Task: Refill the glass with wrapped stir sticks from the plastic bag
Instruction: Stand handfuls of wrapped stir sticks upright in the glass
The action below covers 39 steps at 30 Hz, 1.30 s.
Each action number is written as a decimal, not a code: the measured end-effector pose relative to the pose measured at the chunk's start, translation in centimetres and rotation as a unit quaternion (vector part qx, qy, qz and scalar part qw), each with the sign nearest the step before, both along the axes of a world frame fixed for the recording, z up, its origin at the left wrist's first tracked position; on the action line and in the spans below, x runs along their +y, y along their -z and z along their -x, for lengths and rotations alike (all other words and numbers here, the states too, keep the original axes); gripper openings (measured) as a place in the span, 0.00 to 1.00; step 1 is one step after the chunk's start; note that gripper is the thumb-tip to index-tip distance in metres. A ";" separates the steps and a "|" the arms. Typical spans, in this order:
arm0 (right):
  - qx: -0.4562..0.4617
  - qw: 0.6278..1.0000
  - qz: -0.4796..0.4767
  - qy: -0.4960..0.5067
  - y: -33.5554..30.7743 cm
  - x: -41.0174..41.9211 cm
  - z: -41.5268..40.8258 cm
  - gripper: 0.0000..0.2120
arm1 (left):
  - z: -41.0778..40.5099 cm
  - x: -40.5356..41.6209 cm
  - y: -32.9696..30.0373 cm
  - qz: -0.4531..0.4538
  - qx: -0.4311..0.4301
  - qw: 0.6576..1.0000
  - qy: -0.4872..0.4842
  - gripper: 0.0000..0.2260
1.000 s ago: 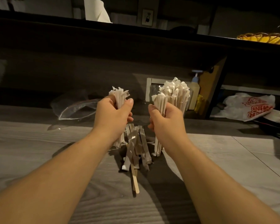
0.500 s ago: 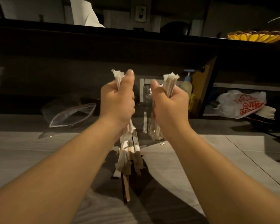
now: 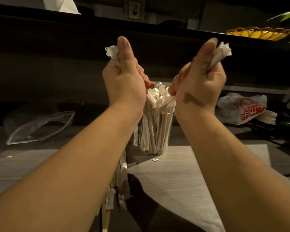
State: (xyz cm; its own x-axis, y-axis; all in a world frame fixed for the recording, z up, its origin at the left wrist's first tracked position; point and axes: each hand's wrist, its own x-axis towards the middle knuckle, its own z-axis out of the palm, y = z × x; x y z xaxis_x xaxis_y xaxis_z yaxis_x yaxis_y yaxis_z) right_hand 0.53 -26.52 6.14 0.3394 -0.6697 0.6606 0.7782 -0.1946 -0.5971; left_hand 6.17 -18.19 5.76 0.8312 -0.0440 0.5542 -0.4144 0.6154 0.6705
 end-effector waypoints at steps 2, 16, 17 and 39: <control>-0.002 1.000 0.004 0.011 0.3 -0.3 -0.1 0.18 | -0.4 -0.2 0.6 -0.016 0.012 1.000 -0.024 0.23; 0.166 0.951 0.201 0.169 3.0 -1.6 -0.9 0.21 | -1.1 -0.5 1.7 -0.199 -0.076 0.970 -0.117 0.25; 0.168 0.946 0.209 0.180 3.0 -1.5 -1.0 0.20 | -1.1 -0.5 1.7 -0.204 -0.084 0.968 -0.118 0.25; 0.261 0.948 0.175 0.058 6.0 -2.7 -1.2 0.24 | -1.3 -1.3 1.5 -0.305 -0.106 0.942 -0.089 0.25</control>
